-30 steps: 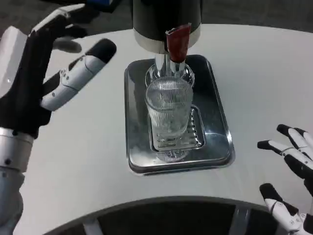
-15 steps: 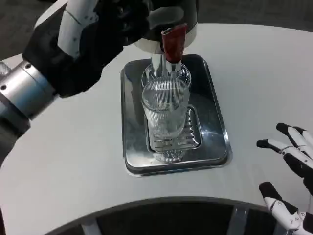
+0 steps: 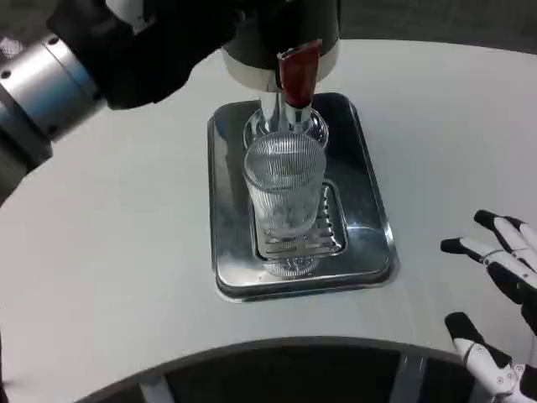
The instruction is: Grasp the cup under the faucet to collect the drink, then remove the cup.
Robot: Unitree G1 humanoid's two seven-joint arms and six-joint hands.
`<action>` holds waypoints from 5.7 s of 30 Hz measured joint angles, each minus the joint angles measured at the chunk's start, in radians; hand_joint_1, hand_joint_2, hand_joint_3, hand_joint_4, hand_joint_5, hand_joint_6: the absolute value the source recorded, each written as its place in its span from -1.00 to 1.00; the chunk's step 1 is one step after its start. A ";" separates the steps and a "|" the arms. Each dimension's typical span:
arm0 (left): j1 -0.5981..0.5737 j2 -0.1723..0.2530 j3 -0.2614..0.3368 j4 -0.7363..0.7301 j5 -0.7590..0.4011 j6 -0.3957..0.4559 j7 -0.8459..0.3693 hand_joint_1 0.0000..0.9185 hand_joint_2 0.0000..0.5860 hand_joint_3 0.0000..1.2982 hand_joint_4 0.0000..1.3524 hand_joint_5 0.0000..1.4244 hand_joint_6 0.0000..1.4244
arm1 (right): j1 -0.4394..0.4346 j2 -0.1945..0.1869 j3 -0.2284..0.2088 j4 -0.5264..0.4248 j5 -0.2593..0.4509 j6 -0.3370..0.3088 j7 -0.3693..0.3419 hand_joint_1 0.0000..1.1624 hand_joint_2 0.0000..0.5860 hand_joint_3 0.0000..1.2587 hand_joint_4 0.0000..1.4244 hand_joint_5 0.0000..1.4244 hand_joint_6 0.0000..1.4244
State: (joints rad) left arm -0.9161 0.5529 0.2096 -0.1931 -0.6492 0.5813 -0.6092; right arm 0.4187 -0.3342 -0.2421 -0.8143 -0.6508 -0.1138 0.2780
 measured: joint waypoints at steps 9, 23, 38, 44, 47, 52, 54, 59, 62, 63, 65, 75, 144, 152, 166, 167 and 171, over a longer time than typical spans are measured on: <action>-0.058 0.068 -0.069 0.121 0.114 -0.016 -0.075 -1.00 -0.67 -0.78 -0.98 -0.86 -0.85 | 0.006 0.001 -0.001 -0.011 0.002 0.000 0.000 -0.37 0.63 -0.69 -0.99 -1.00 -0.98; -0.040 0.079 -0.110 0.187 0.230 -0.081 -0.138 -1.00 -0.70 -0.74 -0.94 -0.83 -0.83 | 0.030 0.001 -0.024 -0.014 0.014 -0.001 -0.001 -0.37 0.63 -0.67 -0.99 -1.00 -0.98; 0.048 0.034 -0.149 0.265 0.305 -0.183 -0.143 -1.00 -0.70 -0.69 -0.89 -0.80 -0.81 | 0.047 -0.011 -0.051 -0.027 0.050 -0.004 -0.001 -0.38 0.61 -0.67 -0.99 -1.00 -0.98; 0.048 -0.005 -0.156 0.324 0.333 -0.244 -0.137 -1.00 -0.68 -0.68 -0.89 -0.79 -0.79 | 0.065 -0.011 -0.066 -0.041 0.053 -0.014 -0.001 -0.38 0.61 -0.67 -0.99 -1.00 -0.98; 0.048 -0.013 -0.156 0.334 0.347 -0.269 -0.132 -1.00 -0.69 -0.68 -0.88 -0.79 -0.79 | 0.071 -0.011 -0.069 -0.041 0.053 -0.015 -0.001 -0.38 0.61 -0.67 -0.99 -1.00 -0.98; 0.048 -0.031 -0.155 0.361 0.352 -0.301 -0.118 -1.00 -0.71 -0.68 -0.88 -0.78 -0.78 | 0.077 -0.011 -0.074 -0.041 0.054 -0.016 -0.001 -0.38 0.60 -0.67 -0.98 -1.00 -0.98; 0.047 -0.034 -0.154 0.367 0.353 -0.311 -0.115 -1.00 -0.71 -0.68 -0.88 -0.78 -0.78 | 0.077 -0.011 -0.074 -0.041 0.054 -0.016 -0.001 -0.38 0.60 -0.67 -0.97 -1.00 -0.98; 0.040 -0.037 -0.155 0.378 0.355 -0.324 -0.115 -1.00 -0.72 -0.67 -0.87 -0.77 -0.77 | 0.072 -0.013 -0.072 -0.041 0.054 -0.016 -0.001 -0.38 0.60 -0.67 -0.97 -1.00 -0.98; 0.032 -0.041 -0.158 0.393 0.369 -0.338 -0.115 -1.00 -0.72 -0.66 -0.86 -0.76 -0.75 | 0.066 -0.014 -0.068 -0.041 0.054 -0.016 -0.001 -0.38 0.60 -0.67 -0.97 -1.00 -0.98; 0.028 -0.042 -0.161 0.397 0.378 -0.343 -0.117 -1.00 -0.72 -0.66 -0.86 -0.76 -0.75 | 0.064 -0.015 -0.067 -0.041 0.054 -0.016 -0.001 -0.38 0.60 -0.67 -0.97 -1.00 -0.98; 0.013 -0.042 -0.179 0.406 0.391 -0.360 -0.126 -1.00 -0.72 -0.66 -0.85 -0.76 -0.75 | 0.060 -0.017 -0.066 -0.041 0.053 -0.016 0.000 -0.38 0.60 -0.67 -0.97 -1.00 -0.98; -0.003 -0.068 -0.219 0.418 0.426 -0.419 -0.136 -1.00 -0.71 -0.66 -0.84 -0.74 -0.73 | 0.057 -0.021 -0.064 -0.041 0.052 -0.016 0.001 -0.38 0.60 -0.67 -0.97 -1.00 -0.98; -0.084 0.018 -0.387 0.580 0.768 -0.884 -0.073 -1.00 -0.72 -0.82 -1.00 -0.95 -0.85 | -0.320 -0.015 0.081 0.182 0.523 0.259 0.041 0.04 -0.06 -1.00 -0.95 -0.90 -0.77; -0.091 0.020 -0.398 0.599 0.790 -0.928 -0.054 -1.00 -0.73 -0.82 -1.00 -0.95 -0.85 | -0.361 -0.013 0.108 0.184 0.522 0.277 0.025 0.05 -0.06 -1.00 -0.94 -0.90 -0.77; -0.110 0.029 -0.429 0.631 0.860 -1.010 -0.005 -1.00 -0.73 -0.83 -1.00 -0.96 -0.85 | -0.364 -0.013 0.128 0.189 0.522 0.290 0.016 0.03 -0.01 -0.99 -0.94 -0.91 -0.80; -0.110 0.029 -0.429 0.633 0.860 -1.013 -0.003 -1.00 -0.73 -0.83 -1.00 -0.96 -0.85 | -0.364 -0.013 0.129 0.189 0.522 0.290 0.016 0.03 -0.01 -0.99 -0.94 -0.91 -0.80; -0.112 0.029 -0.436 0.639 0.872 -1.030 0.009 -1.00 -0.73 -0.83 -1.00 -0.96 -0.85 | -0.364 -0.013 0.131 0.193 0.522 0.292 0.014 0.03 -0.01 -0.99 -0.94 -0.91 -0.80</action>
State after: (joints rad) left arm -1.0278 0.5817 -0.2264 0.4454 0.2233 -0.4484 -0.6006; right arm 0.0543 -0.3475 -0.1111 -0.6217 -0.1291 0.1780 0.2921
